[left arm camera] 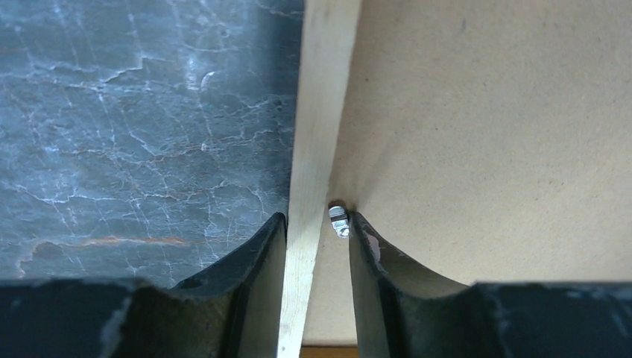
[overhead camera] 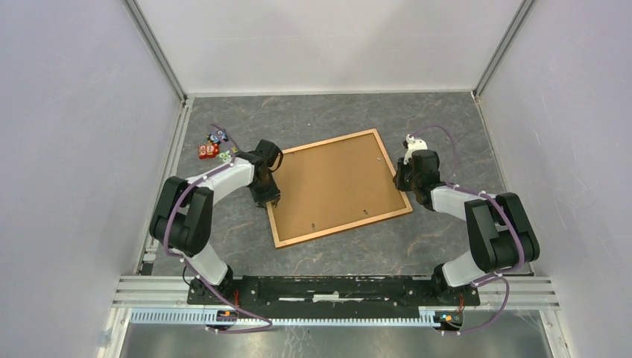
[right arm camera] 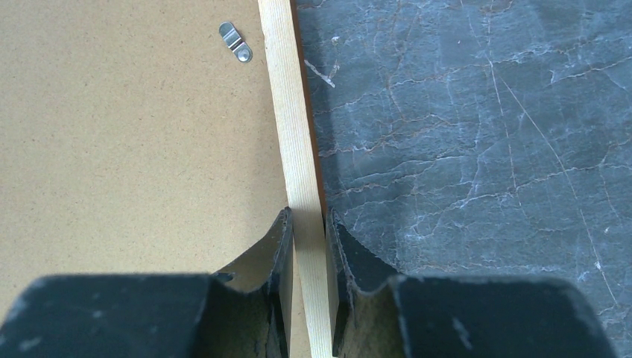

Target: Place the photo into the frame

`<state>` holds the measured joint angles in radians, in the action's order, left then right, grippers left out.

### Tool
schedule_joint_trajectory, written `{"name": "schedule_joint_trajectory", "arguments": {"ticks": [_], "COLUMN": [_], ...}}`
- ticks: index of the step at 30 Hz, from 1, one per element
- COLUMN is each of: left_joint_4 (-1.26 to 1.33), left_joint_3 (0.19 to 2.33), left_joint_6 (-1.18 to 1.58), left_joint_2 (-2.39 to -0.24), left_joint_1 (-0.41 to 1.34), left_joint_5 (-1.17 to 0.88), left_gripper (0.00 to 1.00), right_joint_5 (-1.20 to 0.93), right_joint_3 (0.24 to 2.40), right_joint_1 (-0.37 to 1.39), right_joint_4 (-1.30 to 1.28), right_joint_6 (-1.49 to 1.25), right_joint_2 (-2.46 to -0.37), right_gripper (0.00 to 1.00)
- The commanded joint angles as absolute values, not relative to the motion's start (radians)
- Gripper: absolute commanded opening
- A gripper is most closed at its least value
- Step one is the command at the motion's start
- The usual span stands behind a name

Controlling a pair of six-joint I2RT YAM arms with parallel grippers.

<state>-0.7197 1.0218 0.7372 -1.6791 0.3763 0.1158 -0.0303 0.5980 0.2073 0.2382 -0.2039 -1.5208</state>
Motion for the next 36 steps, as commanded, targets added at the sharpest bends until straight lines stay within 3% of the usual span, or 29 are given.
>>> {"name": "schedule_joint_trajectory", "arguments": {"ticks": [1, 2, 12, 18, 21, 22, 23, 24, 25, 26, 31, 36], "left_joint_4": [-0.609, -0.623, -0.714, -0.647, -0.608, -0.619, -0.636, -0.659, -0.671, -0.667, -0.533, -0.447], "left_joint_3": [0.955, 0.949, 0.890, 0.819, 0.825, 0.842, 0.855, 0.867, 0.866, 0.856, 0.841, 1.034], "left_joint_6": [0.942, 0.979, 1.254, 1.314, 1.216, 1.164, 1.122, 1.096, 1.075, 1.059, 0.987, 0.790], "left_joint_2": [-1.697, -1.693, -1.619, -1.534, -1.491, -1.482, -1.476, -1.470, -1.460, -1.450, -1.476, -1.667], "left_joint_1": [0.366, 0.365, 0.365, 0.363, 0.364, 0.364, 0.365, 0.365, 0.364, 0.363, 0.361, 0.359], "left_joint_5": [0.240, 0.245, 0.229, 0.168, 0.213, 0.242, 0.266, 0.281, 0.293, 0.292, 0.204, 0.115], "left_gripper": [0.06, 0.02, 0.02, 0.02, 0.02, 0.11, 0.27, 0.55, 0.75, 0.85, 0.87, 0.89], "right_joint_5": [-0.104, -0.104, -0.106, -0.111, -0.114, -0.115, -0.115, -0.112, -0.107, -0.101, -0.077, -0.063], "right_joint_3": [0.589, 0.589, 0.589, 0.590, 0.590, 0.591, 0.590, 0.589, 0.590, 0.586, 0.566, 0.545], "right_joint_1": [0.215, 0.215, 0.216, 0.215, 0.216, 0.216, 0.216, 0.215, 0.215, 0.215, 0.215, 0.212], "right_joint_4": [0.257, 0.258, 0.257, 0.258, 0.259, 0.260, 0.260, 0.261, 0.261, 0.261, 0.273, 0.262], "right_joint_6": [-0.222, -0.223, -0.229, -0.230, -0.233, -0.236, -0.238, -0.241, -0.244, -0.249, -0.267, -0.325], "right_joint_2": [-1.531, -1.528, -1.530, -1.533, -1.534, -1.535, -1.536, -1.536, -1.536, -1.531, -1.507, -1.483], "right_gripper": [0.00, 0.00, 0.00, 0.00, 0.00, 0.00, 0.00, 0.00, 0.00, 0.00, 0.00, 0.00]}}
